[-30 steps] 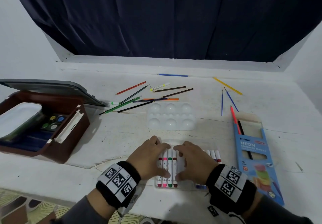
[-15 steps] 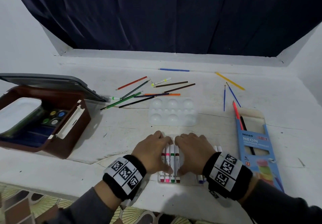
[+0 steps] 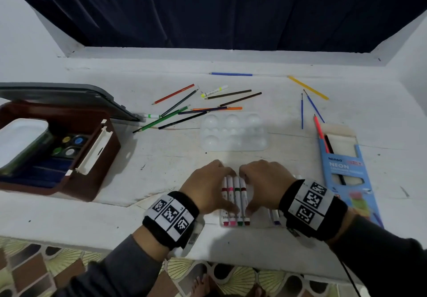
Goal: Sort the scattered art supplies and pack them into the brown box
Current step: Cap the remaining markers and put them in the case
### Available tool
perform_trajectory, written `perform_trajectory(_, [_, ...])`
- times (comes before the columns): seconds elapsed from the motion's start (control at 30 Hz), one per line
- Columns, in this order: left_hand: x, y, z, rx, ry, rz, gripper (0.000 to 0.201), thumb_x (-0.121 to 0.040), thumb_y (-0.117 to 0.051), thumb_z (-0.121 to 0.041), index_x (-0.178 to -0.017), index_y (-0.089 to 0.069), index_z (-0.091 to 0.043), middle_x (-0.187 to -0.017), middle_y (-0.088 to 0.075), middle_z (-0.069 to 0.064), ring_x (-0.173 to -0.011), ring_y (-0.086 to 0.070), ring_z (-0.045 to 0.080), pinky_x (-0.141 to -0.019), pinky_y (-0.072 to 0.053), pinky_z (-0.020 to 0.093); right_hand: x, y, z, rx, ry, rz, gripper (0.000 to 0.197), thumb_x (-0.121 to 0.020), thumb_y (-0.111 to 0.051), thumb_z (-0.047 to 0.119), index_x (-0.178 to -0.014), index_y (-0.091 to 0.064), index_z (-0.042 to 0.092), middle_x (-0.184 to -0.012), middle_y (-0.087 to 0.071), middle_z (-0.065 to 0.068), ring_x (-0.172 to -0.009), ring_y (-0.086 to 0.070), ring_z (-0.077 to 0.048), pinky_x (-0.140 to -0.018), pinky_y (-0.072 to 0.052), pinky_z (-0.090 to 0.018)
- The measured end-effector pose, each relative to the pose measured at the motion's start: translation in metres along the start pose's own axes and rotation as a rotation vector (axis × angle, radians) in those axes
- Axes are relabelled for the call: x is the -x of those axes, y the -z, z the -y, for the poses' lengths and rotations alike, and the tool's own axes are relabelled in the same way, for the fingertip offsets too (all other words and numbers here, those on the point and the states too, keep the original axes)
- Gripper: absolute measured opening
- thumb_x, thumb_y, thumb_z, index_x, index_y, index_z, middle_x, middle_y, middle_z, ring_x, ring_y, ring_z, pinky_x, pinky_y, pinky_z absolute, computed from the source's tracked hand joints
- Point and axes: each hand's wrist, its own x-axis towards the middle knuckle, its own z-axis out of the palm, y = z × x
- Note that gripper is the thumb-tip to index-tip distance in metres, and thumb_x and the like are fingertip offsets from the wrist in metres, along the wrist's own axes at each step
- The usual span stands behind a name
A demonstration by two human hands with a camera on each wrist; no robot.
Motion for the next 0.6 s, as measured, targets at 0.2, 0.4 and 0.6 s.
perform_trajectory(0.2, [0.004,0.038,0.037,0.365,0.007,-0.339,0.024,-0.083,-0.078,-0.027,-0.105,-0.068,-0.031,-0.095,-0.064,-0.01,-0.078,-0.064,0.006,-0.07,-0.048,0.014,-0.008,0.0,-0.013,-0.159,-0.029,-0.099,0.039,-0.087,-0.062,0.043,-0.122,-0.055,0.027,-0.112,-0.058,0.007,-0.101,-0.056,-0.013,-0.083,-0.046,-0.03])
perform_trajectory(0.4, [-0.027,0.105,0.102,-0.069,0.158,-0.559,0.017,-0.088,-0.065,-0.016,-0.105,-0.068,-0.018,-0.095,-0.066,0.003,-0.087,-0.063,0.021,-0.08,-0.053,0.035,-0.052,0.028,-0.027,-0.248,-0.073,-0.317,0.012,-0.088,-0.058,0.034,-0.099,-0.063,0.03,-0.083,-0.058,0.013,-0.077,-0.053,-0.008,-0.069,-0.044,-0.024])
perform_trajectory(0.6, [-0.076,0.153,0.126,-0.524,0.431,-0.151,0.032,-0.093,-0.055,-0.021,-0.125,-0.058,-0.017,-0.125,-0.059,0.006,-0.117,-0.056,0.027,-0.097,-0.049,0.037,-0.124,0.067,-0.047,-0.238,-0.085,-0.364,0.011,-0.085,-0.058,0.033,-0.093,-0.063,0.027,-0.085,-0.061,0.01,-0.082,-0.056,-0.013,-0.074,-0.047,-0.028])
